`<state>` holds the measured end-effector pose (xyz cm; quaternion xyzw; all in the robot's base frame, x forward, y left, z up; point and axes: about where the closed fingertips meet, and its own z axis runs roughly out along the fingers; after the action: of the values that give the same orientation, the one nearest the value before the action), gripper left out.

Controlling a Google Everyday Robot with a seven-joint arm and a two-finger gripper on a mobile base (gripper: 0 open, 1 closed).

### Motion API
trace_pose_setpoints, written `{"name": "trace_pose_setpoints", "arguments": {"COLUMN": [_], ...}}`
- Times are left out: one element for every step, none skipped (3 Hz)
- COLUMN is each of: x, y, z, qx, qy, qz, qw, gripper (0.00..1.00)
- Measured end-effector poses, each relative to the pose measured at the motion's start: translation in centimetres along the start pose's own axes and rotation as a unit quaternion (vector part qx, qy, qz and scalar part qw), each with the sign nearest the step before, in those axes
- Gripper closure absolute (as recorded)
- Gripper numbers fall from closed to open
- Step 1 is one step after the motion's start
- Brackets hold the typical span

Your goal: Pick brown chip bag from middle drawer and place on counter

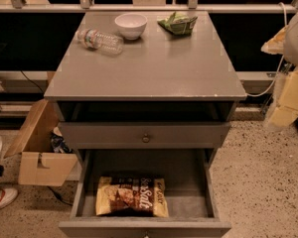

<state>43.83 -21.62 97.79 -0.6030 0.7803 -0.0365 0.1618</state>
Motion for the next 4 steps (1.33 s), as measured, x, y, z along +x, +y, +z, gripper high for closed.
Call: {"name": "trace_pose_setpoints", "arguments": {"x": [0.0,0.1,0.1,-0.6], "y": [0.0,0.6,1.9,3.3], "z": [0.0,2.8,8.3,13.1], "qx": [0.0,-0.008,-0.03,-0.048], "qy": [0.0,-0.025,-0.072,-0.12], "qz": [0.0,0.014,0.043,0.068], "qw": [1.0,0.9996,0.996,0.9893], "gripper": [0.0,0.0,0.0,0.0]}}
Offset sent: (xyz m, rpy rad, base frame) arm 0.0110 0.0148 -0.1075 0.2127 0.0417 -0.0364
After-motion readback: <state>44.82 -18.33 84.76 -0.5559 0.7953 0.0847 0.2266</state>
